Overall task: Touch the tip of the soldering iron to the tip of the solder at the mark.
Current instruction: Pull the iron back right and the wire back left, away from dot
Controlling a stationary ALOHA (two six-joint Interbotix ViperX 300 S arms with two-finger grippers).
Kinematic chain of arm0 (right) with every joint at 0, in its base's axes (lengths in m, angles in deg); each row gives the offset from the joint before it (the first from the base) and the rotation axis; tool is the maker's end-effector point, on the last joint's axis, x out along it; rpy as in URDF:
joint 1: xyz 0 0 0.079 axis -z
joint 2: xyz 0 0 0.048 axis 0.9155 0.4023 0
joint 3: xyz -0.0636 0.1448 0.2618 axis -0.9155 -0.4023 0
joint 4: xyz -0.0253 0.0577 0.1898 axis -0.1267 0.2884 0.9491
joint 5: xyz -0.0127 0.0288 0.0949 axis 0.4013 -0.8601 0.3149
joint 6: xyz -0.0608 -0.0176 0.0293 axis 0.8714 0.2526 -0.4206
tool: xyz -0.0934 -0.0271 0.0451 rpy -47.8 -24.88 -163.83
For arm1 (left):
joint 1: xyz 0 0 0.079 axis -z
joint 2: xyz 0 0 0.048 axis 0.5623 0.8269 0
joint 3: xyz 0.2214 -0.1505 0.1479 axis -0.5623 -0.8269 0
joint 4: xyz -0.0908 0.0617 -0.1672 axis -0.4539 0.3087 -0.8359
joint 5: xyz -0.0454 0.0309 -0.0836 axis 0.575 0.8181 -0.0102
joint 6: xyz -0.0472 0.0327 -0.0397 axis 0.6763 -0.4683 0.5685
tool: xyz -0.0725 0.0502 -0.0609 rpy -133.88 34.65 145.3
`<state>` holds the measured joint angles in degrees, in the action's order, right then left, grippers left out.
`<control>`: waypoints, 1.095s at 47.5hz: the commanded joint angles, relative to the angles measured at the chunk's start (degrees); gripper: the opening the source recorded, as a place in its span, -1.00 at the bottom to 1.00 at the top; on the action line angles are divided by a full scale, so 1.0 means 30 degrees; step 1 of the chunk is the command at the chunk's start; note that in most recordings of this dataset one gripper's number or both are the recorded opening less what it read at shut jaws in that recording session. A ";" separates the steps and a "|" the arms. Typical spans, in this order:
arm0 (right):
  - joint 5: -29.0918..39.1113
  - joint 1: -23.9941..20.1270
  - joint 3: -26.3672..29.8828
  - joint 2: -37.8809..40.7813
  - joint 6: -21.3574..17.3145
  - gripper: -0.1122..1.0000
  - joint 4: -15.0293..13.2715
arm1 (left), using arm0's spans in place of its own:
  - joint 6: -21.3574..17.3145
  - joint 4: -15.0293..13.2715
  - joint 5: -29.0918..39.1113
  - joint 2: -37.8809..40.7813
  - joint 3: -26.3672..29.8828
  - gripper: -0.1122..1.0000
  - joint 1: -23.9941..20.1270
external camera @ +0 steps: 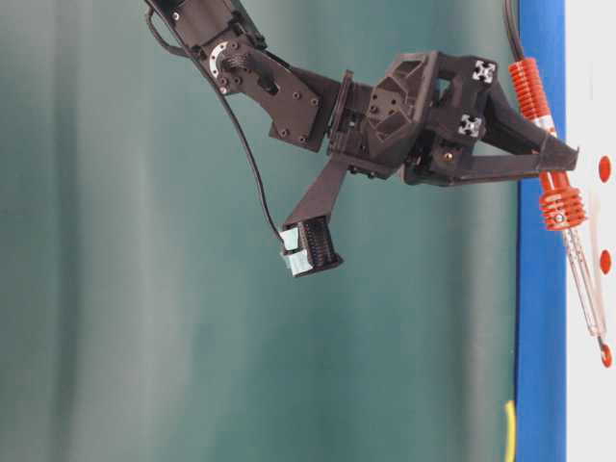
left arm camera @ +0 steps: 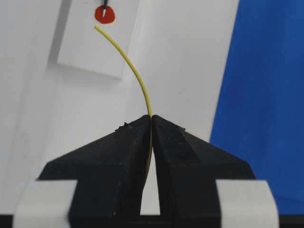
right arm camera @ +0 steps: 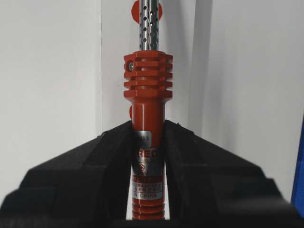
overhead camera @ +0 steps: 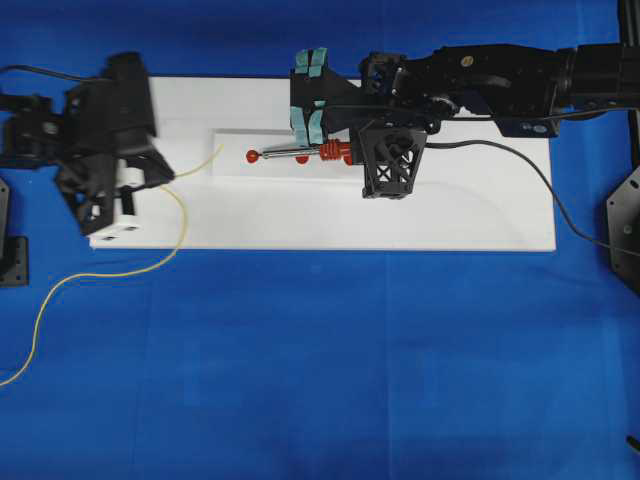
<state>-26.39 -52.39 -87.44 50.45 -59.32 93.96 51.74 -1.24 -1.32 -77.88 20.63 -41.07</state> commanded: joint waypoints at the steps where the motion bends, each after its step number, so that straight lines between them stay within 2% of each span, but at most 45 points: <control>1: -0.0117 0.0029 0.0439 -0.0293 -0.0029 -0.69 -0.0029 | 0.0117 0.0059 0.0029 -0.1230 -0.0205 -0.77 0.0059; 8: -0.0410 0.0029 0.0439 -0.0293 -0.0029 -0.69 -0.0029 | 0.0322 0.0059 0.0000 -0.2021 -0.0703 -0.77 0.0059; 21: -0.0469 0.0117 0.0059 -0.1436 -0.0029 -0.69 -0.0029 | 0.0410 0.0059 0.0000 -0.1582 -0.0527 -0.77 0.0059; 32: -0.0469 0.0264 -0.1934 -0.4072 -0.0088 -0.69 -0.0029 | 0.0410 0.0059 -0.0117 -0.1465 -0.0469 -0.77 0.0059; 42: -0.0469 0.0381 -0.4277 -0.6094 -0.1025 -0.69 -0.0381 | 0.0439 0.0029 -0.0205 -0.1348 -0.0410 -0.77 0.0059; 52: -0.0703 0.0352 -0.4922 -0.6562 -0.1758 -0.69 -0.0938 | 0.0469 0.0059 -0.0322 -0.0937 -0.0146 -0.77 0.0059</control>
<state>-27.89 -51.43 -102.73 32.08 -64.50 91.85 53.06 -1.15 -1.67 -81.05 18.43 -40.99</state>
